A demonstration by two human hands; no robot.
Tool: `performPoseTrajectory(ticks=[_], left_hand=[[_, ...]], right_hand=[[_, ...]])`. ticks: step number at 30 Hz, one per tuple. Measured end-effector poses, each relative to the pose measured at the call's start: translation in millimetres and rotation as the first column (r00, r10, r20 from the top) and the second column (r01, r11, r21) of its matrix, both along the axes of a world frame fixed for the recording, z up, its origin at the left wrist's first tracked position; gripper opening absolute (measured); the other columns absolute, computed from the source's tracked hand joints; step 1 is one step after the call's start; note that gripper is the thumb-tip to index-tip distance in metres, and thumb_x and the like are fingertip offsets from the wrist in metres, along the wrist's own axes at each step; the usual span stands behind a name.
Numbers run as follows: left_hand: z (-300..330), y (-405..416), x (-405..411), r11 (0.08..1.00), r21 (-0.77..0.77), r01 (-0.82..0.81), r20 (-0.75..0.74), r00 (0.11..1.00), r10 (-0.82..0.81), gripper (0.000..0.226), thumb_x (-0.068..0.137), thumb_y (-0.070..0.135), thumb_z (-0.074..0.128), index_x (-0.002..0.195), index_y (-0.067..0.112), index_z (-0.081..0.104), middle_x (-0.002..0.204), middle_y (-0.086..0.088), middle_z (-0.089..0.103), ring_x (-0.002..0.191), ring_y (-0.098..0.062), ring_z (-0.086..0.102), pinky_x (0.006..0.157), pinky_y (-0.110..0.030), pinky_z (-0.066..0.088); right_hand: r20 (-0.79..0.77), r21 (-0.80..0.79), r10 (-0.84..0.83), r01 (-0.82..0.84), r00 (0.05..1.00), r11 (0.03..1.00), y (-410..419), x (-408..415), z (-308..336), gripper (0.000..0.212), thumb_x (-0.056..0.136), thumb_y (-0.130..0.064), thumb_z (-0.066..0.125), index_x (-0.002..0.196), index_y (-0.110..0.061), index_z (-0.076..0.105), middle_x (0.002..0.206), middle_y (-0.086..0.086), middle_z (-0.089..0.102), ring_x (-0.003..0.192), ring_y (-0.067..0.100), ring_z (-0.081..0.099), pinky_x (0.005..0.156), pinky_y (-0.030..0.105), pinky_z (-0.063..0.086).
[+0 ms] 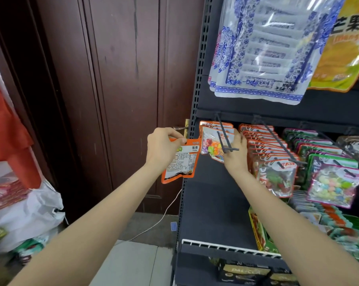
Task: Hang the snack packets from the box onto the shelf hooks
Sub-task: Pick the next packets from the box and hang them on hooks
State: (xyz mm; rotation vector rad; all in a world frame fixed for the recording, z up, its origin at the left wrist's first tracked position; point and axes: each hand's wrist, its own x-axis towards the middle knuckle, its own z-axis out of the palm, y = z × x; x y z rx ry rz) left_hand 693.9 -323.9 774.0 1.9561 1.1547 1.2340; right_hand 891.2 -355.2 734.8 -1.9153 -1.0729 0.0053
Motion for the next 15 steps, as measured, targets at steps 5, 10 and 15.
performPoseTrajectory(ticks=[5, 10, 15], left_hand=[[-10.9, -15.6, 0.5, 0.986, -0.164, 0.033, 0.140, 0.990, -0.009, 0.010, 0.082, 0.017, 0.072, 0.073, 0.020, 0.069, 0.078, 0.002, 0.069, 0.080, -0.012, 0.066, 0.069, -0.026, 0.049], [-17.3, -51.8, 18.3, 0.948, -0.293, 0.125, 0.253, 0.966, -0.050, 0.002, 0.081, 0.015, 0.073, 0.081, 0.013, 0.074, 0.076, 0.002, 0.068, 0.073, -0.009, 0.064, 0.064, -0.028, 0.052], [-17.0, -80.9, 26.8, 0.855, -0.351, 0.383, 0.430, 0.877, -0.216, 0.010, 0.089, 0.022, 0.064, 0.087, 0.014, 0.070, 0.091, -0.008, 0.071, 0.084, -0.019, 0.070, 0.066, -0.026, 0.058]], right_hand=[[-0.074, -0.036, 0.186, -0.189, 0.980, 0.981, -59.7, -37.9, -12.6, 0.047, 0.093, -0.003, 0.049, 0.139, -0.009, 0.042, 0.135, 0.010, 0.051, 0.126, 0.024, 0.048, 0.089, 0.021, 0.037], [-0.294, -0.117, 0.526, -0.576, 0.798, 0.809, -110.3, -80.7, -0.3, 0.080, 0.085, -0.033, 0.066, 0.148, -0.027, 0.017, 0.128, -0.020, 0.030, 0.122, -0.007, 0.031, 0.094, 0.008, 0.027], [-0.116, -0.002, 0.416, -0.419, 0.902, 0.908, -117.8, -73.8, -12.7, 0.044, 0.091, -0.014, 0.052, 0.129, -0.030, 0.041, 0.114, -0.002, 0.049, 0.098, 0.006, 0.050, 0.081, 0.022, 0.043]])
